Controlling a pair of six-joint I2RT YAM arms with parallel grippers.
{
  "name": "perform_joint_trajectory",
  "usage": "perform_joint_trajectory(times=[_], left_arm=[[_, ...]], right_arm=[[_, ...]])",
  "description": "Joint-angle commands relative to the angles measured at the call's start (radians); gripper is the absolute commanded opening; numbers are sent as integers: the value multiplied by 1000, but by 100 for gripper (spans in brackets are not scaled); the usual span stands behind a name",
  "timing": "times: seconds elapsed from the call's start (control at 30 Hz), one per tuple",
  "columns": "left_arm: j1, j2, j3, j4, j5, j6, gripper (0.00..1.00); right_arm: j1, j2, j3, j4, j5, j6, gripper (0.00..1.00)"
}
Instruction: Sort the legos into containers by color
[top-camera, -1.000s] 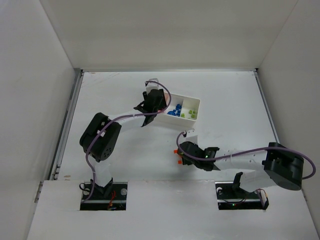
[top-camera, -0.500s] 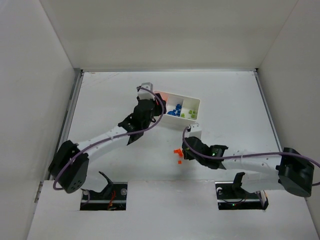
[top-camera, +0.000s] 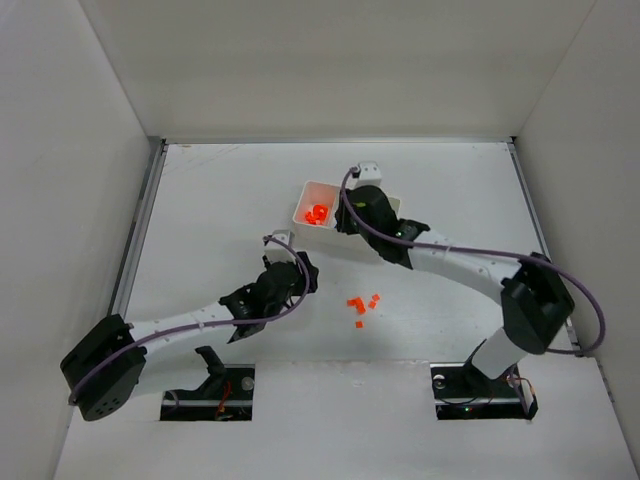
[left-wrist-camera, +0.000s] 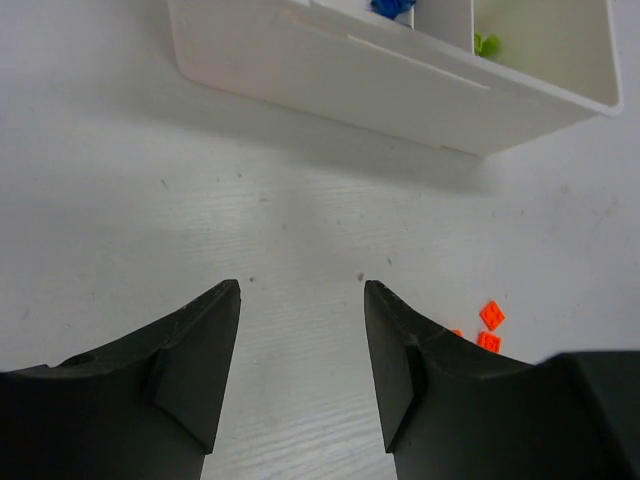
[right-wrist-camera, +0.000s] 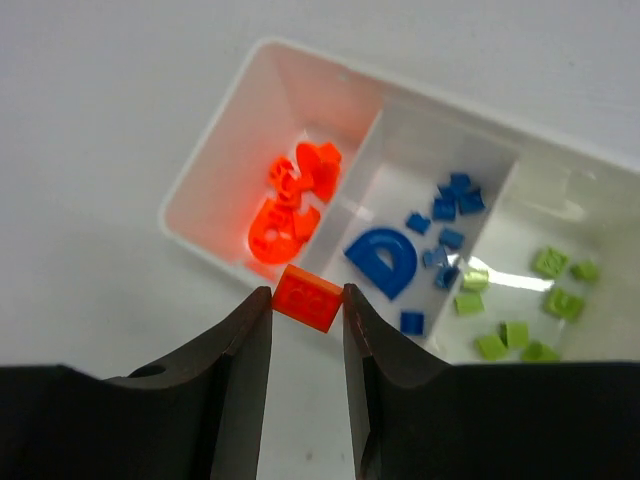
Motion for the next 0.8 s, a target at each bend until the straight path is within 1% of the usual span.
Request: perform_joint_trajectory(times=[0.0,0.1,0.27,0.33,0.4,0.47,0.5,0.57,0.63,0.77], left_arm=[[-52,-20,-27,20,-31,-89,49],[-97,10,-21,24,-25,-116,49],[-183,75,-4,63,-29,-118,49],[-226,96,10,66,-34,-112,49],[-262,122,20,78,-45,-107,49],[-293,151,36,89,-51,-109,49],[-307,164,46,89,-48,-112,49],[-350,193,71,93,-52,-106,49],[-378,226,94,109,-52,-100,49],[-410,297,143,116,-40,-93,47]], right_arm=[[-43,161,161,103,-79,-70,30],[-65,293,297,89,-102,-67,30],[-74,422,452,49,-119,-58,32],[-71,459,495,40,-122,-59,36],[-70,473,516,32,-110,-59,46],[-70,458,505,35,-107,-59,52],[-70,446,496,43,-105,-58,53],[-70,412,470,43,-101,-52,53],[-70,352,409,52,-93,-52,53],[-77,202,235,113,-81,-39,49]])
